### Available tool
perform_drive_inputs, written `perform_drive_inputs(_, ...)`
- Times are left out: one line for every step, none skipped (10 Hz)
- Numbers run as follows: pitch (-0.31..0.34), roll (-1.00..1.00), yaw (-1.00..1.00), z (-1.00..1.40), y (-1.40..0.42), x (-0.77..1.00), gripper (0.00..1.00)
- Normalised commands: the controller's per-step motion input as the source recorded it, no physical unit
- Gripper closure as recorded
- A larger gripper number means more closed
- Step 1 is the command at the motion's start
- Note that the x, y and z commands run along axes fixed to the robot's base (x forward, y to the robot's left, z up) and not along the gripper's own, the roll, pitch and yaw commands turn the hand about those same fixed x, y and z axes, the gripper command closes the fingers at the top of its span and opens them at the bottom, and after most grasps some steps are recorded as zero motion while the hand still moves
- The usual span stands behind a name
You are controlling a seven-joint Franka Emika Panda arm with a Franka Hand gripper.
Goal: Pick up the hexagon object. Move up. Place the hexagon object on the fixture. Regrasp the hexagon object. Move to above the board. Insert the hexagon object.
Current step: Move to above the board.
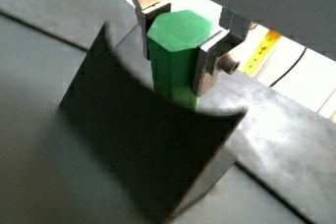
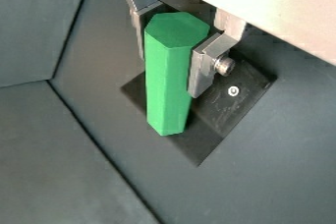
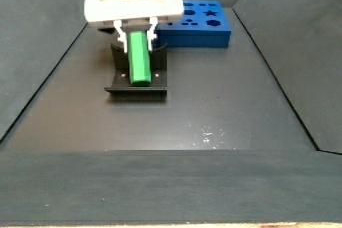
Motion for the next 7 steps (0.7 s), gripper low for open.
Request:
perform_drive_inputs(0.134, -0.07, 0.02, 1.00, -0.02, -0.07, 1.00)
perform_drive_inputs(0.136, -0.07, 0.04, 1.00, -0.02, -0.07, 1.00)
perform_drive_inputs(0.126, -0.05, 0.07, 1.00, -0.02, -0.06, 1.00)
perform_drive_inputs(0.106, -0.04, 0.09, 1.00, -0.02, -0.06, 1.00)
perform_drive_inputs(0.076, -0.04, 0.10, 1.00, -0.02, -0.06, 1.00)
perform_drive_inputs(0.058, -0.04, 0.10, 1.00, -0.02, -0.06, 1.00)
perform_drive_inputs(0.036, -0.04, 0.09, 1.00, -0.02, -0.06, 1.00)
